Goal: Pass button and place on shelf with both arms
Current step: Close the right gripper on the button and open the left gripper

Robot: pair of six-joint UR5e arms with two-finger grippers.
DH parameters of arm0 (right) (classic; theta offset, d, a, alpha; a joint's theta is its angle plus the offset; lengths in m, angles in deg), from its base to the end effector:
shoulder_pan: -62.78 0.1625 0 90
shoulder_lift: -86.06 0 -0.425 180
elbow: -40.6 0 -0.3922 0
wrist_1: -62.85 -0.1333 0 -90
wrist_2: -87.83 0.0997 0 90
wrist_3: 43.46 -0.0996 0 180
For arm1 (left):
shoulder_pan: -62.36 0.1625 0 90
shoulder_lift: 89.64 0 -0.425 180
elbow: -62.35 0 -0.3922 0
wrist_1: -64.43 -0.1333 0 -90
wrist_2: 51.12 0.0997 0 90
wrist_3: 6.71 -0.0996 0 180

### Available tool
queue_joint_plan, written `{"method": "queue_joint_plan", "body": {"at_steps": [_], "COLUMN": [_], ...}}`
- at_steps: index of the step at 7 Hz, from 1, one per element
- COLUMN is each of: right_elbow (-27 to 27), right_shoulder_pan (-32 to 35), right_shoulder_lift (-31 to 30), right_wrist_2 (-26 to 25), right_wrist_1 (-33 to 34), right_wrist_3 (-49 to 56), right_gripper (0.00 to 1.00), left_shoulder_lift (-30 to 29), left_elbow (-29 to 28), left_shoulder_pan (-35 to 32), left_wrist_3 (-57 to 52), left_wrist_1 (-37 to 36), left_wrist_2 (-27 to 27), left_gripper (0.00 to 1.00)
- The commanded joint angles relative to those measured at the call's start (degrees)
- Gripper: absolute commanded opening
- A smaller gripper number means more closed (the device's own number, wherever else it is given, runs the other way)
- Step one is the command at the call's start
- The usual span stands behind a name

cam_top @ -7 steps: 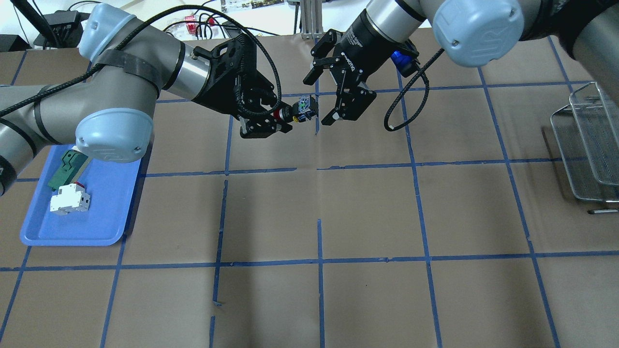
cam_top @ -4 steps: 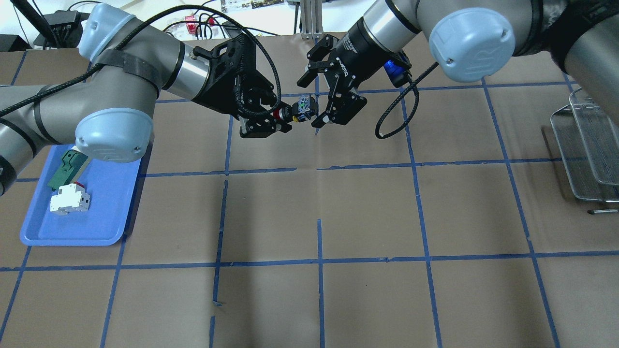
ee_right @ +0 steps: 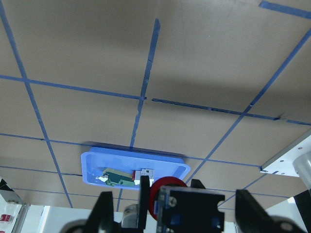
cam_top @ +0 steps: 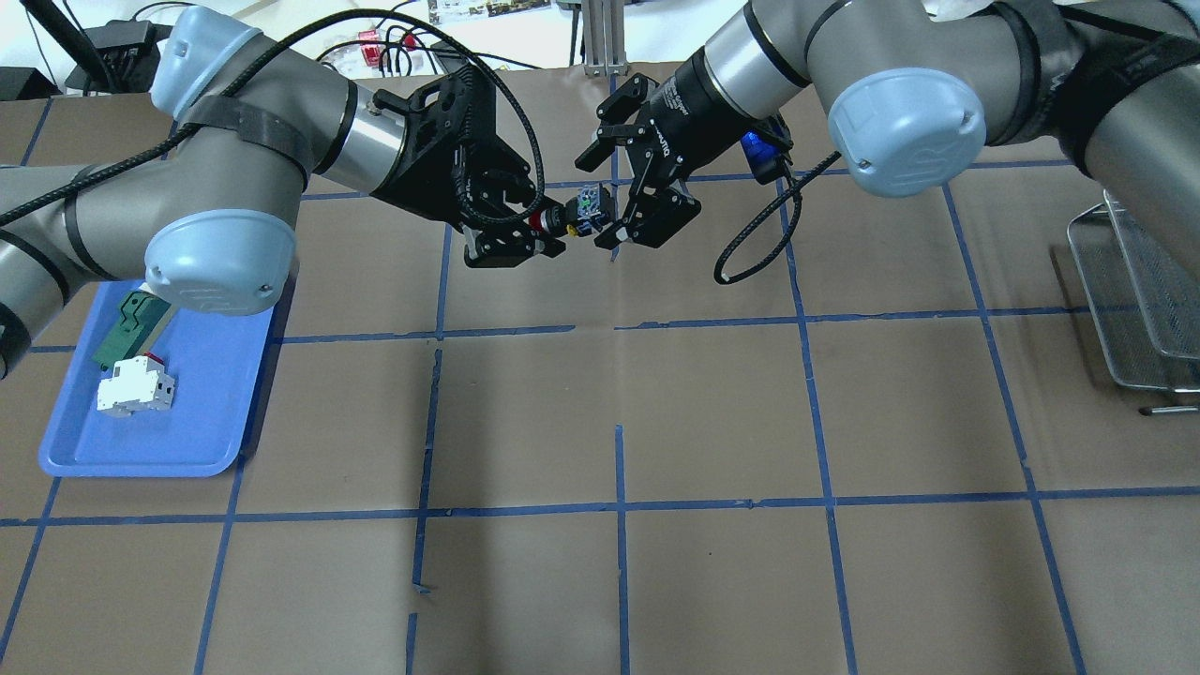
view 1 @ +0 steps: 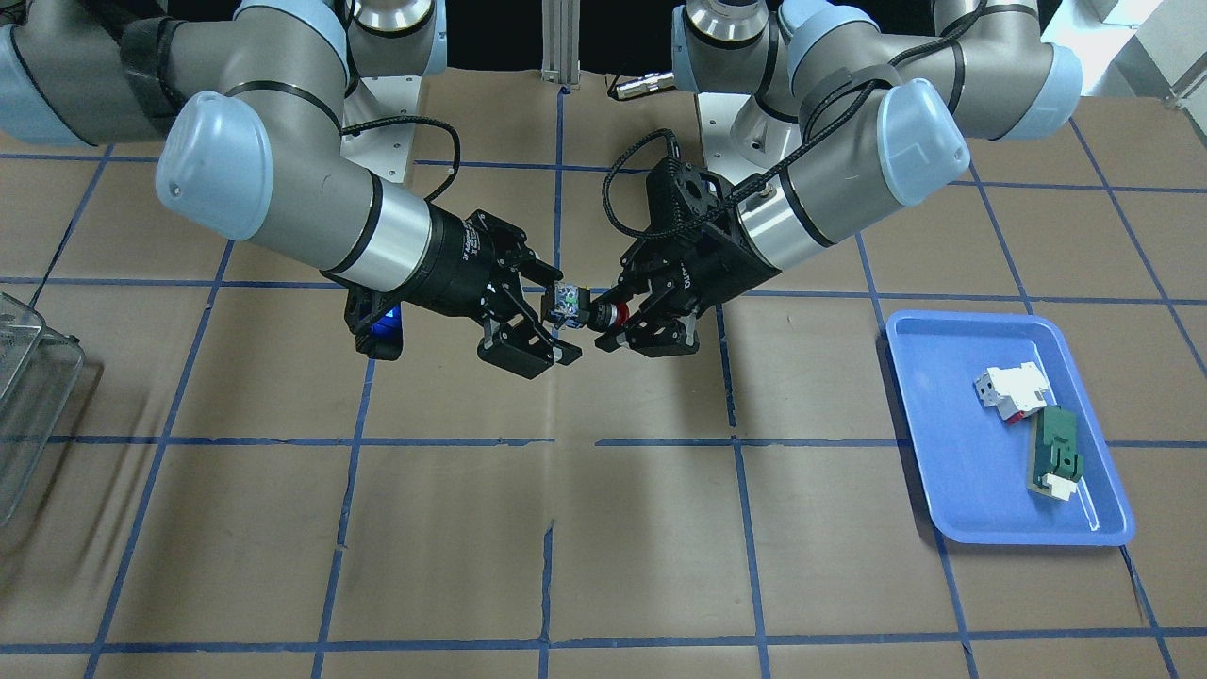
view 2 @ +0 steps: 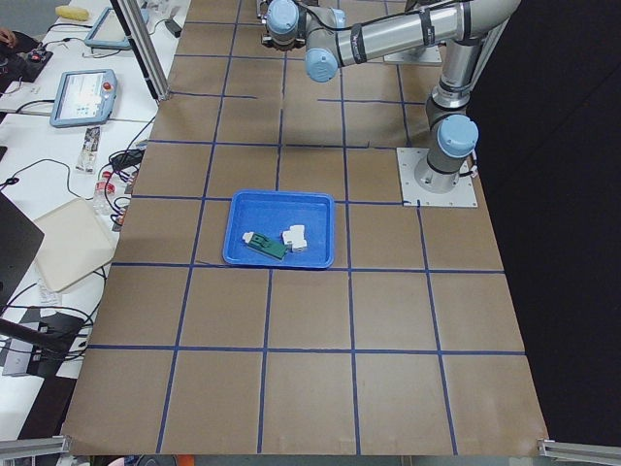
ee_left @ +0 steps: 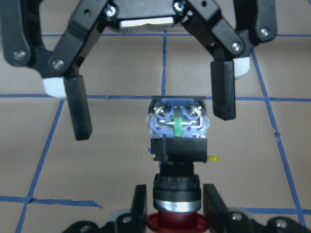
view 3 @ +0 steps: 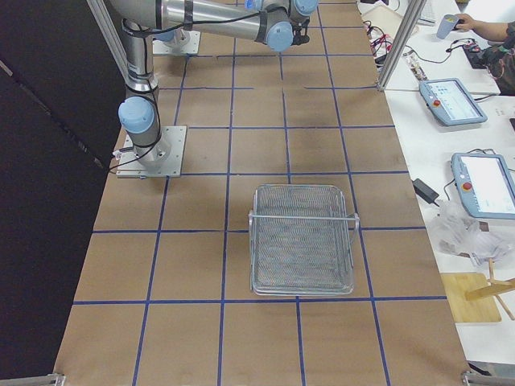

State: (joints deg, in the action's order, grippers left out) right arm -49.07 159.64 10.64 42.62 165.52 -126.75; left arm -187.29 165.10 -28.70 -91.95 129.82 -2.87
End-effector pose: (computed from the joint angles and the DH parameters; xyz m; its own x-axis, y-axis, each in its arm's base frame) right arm 0.2719 -0.5563 0.4039 -0.2012 0.9780 -0.0549 0.6881 0.1810 0.7026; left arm -0.2094 -0.5253 0.3802 -0.0434 0.9989 -0.0181 0.7440 0.0203 -0.6679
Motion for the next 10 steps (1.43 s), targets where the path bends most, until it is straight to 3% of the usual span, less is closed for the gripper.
{"method": "queue_joint_plan", "body": {"at_steps": [1,2,4,5,6,7,10], "right_elbow": [-0.2,-0.2,-0.2,-0.2,-0.2,-0.2,-0.2], "right_shoulder_pan": [0.0,0.0,-0.1,-0.2,-0.2,-0.2,-0.6], "right_shoulder_lift": [-0.3,-0.4,-0.5,-0.4,-0.4,-0.4,-0.4], "right_wrist_2": [2.1,2.0,2.0,3.2,3.4,3.5,3.5], "right_wrist_1": [0.2,0.2,0.2,0.1,0.1,0.2,0.1], "right_wrist_3": [0.2,0.3,2.2,2.1,2.3,2.3,3.8], "right_gripper": [0.48,0.43,0.16,0.08,0.08,0.07,0.00], "left_shoulder_lift": [0.0,0.0,0.0,0.0,-0.4,-0.7,-0.4], "left_elbow": [0.0,0.0,-0.1,-0.3,0.4,2.3,2.2], "left_shoulder_pan": [0.0,0.0,0.0,0.0,-0.1,0.0,0.0], "left_wrist_3": [0.1,0.0,0.0,-0.1,0.2,0.2,2.3], "left_wrist_1": [0.0,0.0,0.0,-0.1,-7.2,-11.2,-11.3], "left_wrist_2": [0.0,-0.1,0.0,0.0,-0.3,-0.4,-0.3], "left_gripper": [0.00,0.00,0.00,0.00,0.99,1.00,1.00]}}
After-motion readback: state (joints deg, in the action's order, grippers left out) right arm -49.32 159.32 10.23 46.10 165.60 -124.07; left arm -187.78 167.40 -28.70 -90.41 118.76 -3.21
